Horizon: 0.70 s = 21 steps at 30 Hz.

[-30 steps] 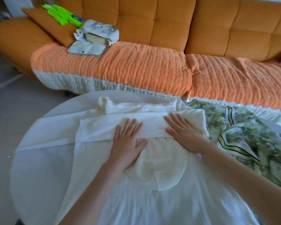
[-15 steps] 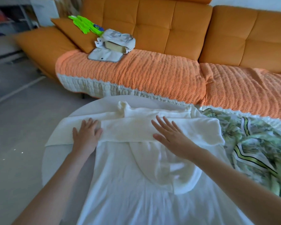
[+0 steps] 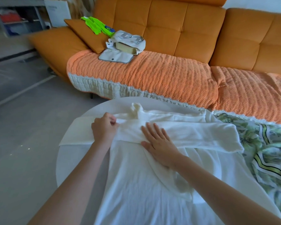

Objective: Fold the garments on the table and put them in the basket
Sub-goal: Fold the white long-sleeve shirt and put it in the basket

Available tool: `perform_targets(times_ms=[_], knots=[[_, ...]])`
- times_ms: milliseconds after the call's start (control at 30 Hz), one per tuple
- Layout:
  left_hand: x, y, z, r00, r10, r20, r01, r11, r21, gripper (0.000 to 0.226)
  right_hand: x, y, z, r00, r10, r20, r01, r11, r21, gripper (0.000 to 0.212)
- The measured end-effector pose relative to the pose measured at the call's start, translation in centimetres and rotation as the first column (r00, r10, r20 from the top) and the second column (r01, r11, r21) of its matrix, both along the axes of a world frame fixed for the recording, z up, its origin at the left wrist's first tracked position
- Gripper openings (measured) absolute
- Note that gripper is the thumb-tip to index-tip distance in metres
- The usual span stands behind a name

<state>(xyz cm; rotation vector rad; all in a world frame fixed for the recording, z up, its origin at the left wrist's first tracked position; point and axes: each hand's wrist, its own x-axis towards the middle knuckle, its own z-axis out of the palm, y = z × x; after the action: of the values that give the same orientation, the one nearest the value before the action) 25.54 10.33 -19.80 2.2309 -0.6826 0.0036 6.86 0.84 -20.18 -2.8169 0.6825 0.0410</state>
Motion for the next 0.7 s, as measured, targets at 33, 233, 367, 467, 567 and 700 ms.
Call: perform_targets(times_ms=[33, 233, 367, 467, 567, 700], knots=[[0.1, 0.1, -0.4, 1.0, -0.009, 0.003, 0.008, 1.0, 0.02, 0.012, 0.1, 0.1, -0.1, 1.0, -0.002, -0.024, 0.002, 1.0, 0.0, 0.081], [-0.1, 2.5, 0.5, 0.987, 0.044, -0.157, -0.078, 0.972, -0.221, 0.012, 1.2, 1.3, 1.1, 1.0, 0.019, -0.003, -0.019, 0.999, 0.045, 0.086], [-2.2, 6.8, 3.3, 0.82, -0.079, -0.567, -0.078, 0.966, -0.247, 0.021, 3.0, 4.6, 1.6, 0.989, 0.13, 0.077, -0.135, 0.989, 0.056, 0.073], [-3.6, 9.8, 3.9, 0.542, -0.179, -0.821, -0.129, 0.948, -0.292, 0.02, 4.0, 5.8, 0.5, 0.995, 0.103, 0.003, -0.103, 0.991, 0.089, 0.072], [-3.8, 11.4, 3.3, 0.335, -0.243, -0.911, -0.372, 0.854, -0.364, 0.01, 4.1, 6.3, -0.5, 0.997, 0.08, -0.023, -0.078, 0.993, 0.083, 0.096], [-3.8, 11.3, 3.2, 0.17, -0.359, -0.918, -0.617, 0.687, -0.383, 0.014, 4.3, 5.8, 0.3, 0.997, 0.074, -0.028, -0.068, 0.981, 0.18, 0.091]])
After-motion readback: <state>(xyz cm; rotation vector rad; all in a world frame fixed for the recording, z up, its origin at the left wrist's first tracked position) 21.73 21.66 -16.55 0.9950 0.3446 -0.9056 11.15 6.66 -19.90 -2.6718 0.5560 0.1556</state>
